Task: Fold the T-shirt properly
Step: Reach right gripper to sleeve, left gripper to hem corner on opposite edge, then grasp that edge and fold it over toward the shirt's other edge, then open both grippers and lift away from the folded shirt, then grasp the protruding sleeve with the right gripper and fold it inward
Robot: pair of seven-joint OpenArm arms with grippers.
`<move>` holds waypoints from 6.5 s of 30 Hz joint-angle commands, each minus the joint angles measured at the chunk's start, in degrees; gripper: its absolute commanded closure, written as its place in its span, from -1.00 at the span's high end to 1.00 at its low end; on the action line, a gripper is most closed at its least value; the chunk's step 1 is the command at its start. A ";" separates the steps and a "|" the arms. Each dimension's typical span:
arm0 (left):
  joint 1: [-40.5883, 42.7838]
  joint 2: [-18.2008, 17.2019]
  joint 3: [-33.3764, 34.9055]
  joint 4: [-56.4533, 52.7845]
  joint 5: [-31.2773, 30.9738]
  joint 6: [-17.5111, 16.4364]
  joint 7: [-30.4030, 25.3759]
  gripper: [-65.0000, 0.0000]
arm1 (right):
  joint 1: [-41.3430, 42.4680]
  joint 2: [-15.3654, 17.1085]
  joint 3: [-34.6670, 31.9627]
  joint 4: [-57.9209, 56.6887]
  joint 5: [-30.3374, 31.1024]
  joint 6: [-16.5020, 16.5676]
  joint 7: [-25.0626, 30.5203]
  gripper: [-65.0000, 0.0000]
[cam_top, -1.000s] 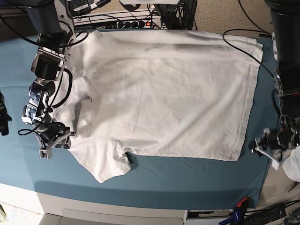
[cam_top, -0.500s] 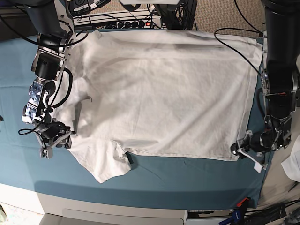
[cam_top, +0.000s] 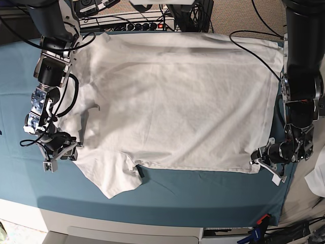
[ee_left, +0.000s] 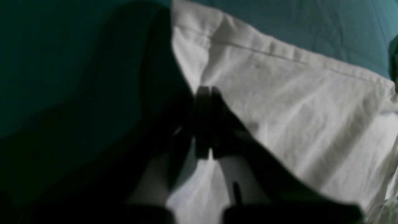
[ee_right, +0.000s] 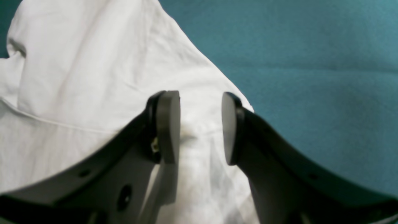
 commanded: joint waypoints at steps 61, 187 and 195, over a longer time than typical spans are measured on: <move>-3.45 -1.79 -0.13 2.75 -3.69 -6.36 4.44 -1.00 | 0.52 3.82 0.22 -10.05 4.55 6.86 12.24 -1.00; 31.58 -19.26 -19.47 30.08 -48.38 -16.43 40.89 -0.28 | -26.97 14.10 30.75 16.09 52.30 10.00 -25.94 -0.38; 31.26 -19.21 -20.33 30.10 -48.38 -16.43 40.89 -0.28 | -15.39 13.97 17.92 15.93 39.91 10.00 -20.81 -0.38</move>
